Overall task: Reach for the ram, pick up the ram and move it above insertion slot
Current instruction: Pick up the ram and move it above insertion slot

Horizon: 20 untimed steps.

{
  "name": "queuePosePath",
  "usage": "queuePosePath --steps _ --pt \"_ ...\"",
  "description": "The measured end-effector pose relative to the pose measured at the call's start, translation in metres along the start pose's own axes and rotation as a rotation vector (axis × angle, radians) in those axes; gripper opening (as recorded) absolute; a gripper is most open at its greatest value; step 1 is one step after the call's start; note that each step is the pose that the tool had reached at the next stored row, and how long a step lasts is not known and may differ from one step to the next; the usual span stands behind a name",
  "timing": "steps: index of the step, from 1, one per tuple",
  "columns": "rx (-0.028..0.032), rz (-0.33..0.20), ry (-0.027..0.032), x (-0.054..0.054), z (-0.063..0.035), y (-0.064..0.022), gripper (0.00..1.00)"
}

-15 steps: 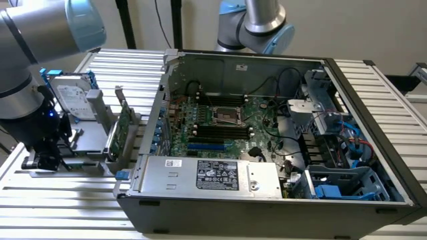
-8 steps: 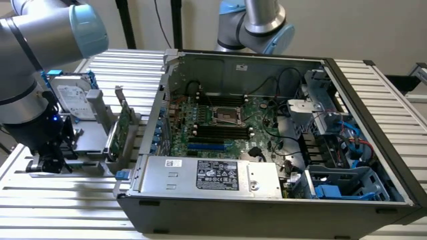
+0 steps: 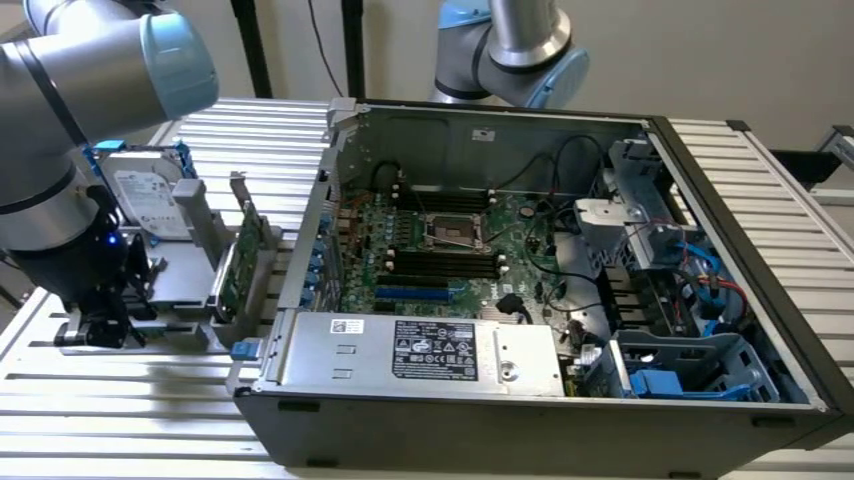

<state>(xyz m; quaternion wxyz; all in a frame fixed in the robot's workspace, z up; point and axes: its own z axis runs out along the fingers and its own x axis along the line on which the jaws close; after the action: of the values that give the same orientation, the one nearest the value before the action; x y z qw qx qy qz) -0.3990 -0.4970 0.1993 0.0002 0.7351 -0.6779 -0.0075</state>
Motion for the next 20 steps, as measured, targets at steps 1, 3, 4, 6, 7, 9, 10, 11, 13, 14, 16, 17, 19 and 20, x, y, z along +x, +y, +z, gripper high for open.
queuePosePath --steps 1,3,4,6,7,9,10,11,13,14,16,17,19,20 --pt "0.0001 0.000 -0.0001 0.0000 0.0002 -0.0001 0.40" --pt "0.0001 0.000 -0.0002 0.0000 0.0004 -0.0002 0.34" --pt "0.0002 0.000 -0.0003 0.0000 0.0005 -0.0003 0.27" --pt "0.0003 0.000 -0.0004 0.0000 0.0006 -0.0005 0.22" --pt "0.0003 0.000 -0.0004 0.0000 0.0006 -0.0007 0.22" --pt "0.0002 0.000 -0.0003 0.0001 0.0004 -0.0010 0.15" --pt "0.0002 0.000 -0.0004 0.0001 0.0005 -0.0011 0.15" --pt "0.0001 0.000 -0.0003 0.0001 0.0004 -0.0012 0.14" --pt "0.0001 0.000 -0.0005 0.0001 0.0004 -0.0014 0.13" --pt "0.0001 0.000 -0.0006 0.0001 0.0004 -0.0015 0.13" --pt "0.0002 0.001 -0.0009 0.0002 0.0004 -0.0018 0.13" --pt "0.0003 0.003 -0.0011 0.0002 0.0005 -0.0019 0.13" --pt "0.0003 0.009 -0.0013 0.0002 0.0004 -0.0021 0.13" --pt "0.0004 0.013 -0.0014 0.0002 0.0005 -0.0021 0.13"
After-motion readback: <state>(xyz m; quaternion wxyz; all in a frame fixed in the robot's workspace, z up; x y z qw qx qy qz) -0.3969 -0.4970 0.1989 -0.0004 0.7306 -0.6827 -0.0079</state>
